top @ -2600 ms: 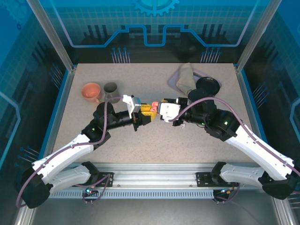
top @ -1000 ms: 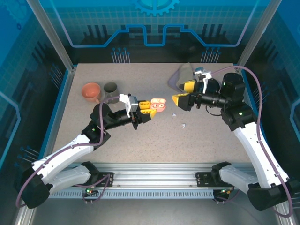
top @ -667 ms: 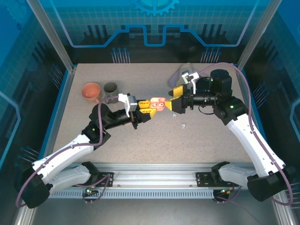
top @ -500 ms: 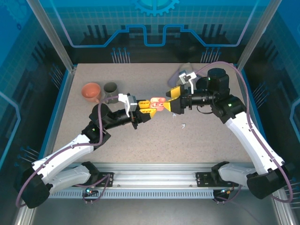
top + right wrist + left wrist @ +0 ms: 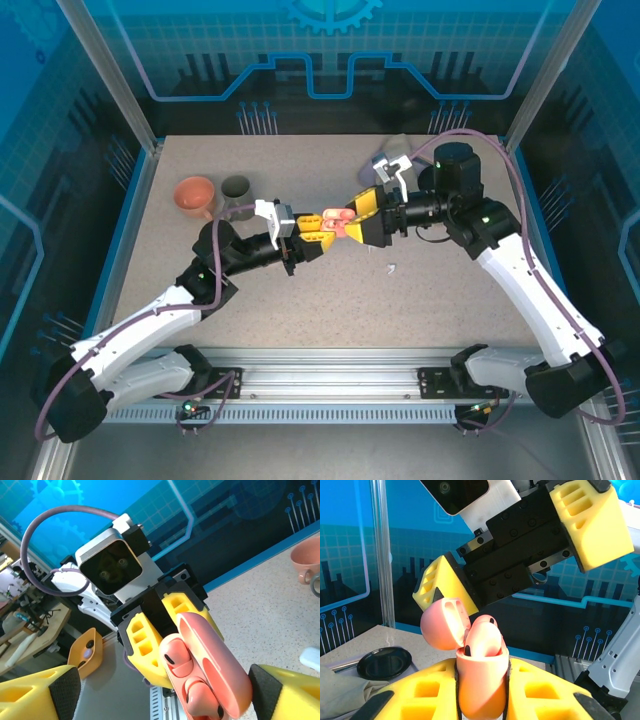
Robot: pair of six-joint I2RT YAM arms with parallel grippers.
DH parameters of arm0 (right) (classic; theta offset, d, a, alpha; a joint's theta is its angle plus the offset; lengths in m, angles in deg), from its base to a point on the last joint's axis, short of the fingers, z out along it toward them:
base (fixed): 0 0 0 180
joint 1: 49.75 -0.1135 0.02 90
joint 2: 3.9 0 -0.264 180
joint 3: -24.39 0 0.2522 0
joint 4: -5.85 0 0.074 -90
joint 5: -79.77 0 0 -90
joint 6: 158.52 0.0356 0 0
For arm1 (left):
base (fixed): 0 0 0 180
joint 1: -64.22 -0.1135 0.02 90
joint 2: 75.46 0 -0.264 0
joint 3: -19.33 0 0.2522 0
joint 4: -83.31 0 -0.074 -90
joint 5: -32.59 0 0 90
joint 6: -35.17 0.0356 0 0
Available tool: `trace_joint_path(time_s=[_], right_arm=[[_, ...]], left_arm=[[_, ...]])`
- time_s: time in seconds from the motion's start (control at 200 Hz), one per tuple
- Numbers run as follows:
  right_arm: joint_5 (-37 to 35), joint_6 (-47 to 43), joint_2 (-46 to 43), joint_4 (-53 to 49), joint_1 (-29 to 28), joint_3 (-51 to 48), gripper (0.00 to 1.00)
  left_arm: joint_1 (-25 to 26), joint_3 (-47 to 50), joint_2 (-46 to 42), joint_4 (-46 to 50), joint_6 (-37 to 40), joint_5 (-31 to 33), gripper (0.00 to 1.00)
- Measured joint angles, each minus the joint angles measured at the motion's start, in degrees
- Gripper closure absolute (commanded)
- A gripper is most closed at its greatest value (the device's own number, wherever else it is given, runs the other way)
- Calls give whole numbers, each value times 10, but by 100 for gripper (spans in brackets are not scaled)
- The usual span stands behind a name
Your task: Insert the wireless bluetooth earbuds into the charging case
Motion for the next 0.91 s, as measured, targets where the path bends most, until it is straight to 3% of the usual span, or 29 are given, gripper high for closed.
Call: trace_joint_path(time_s=[0.33,0.905], right_arm=[[3,-21,5,-27,-1,10,28],[-12,-42,-23,-47,-4,13,29]], left_arm=[[4,0,0,0,0,-4,100],[6,0,0,12,0,6,100]])
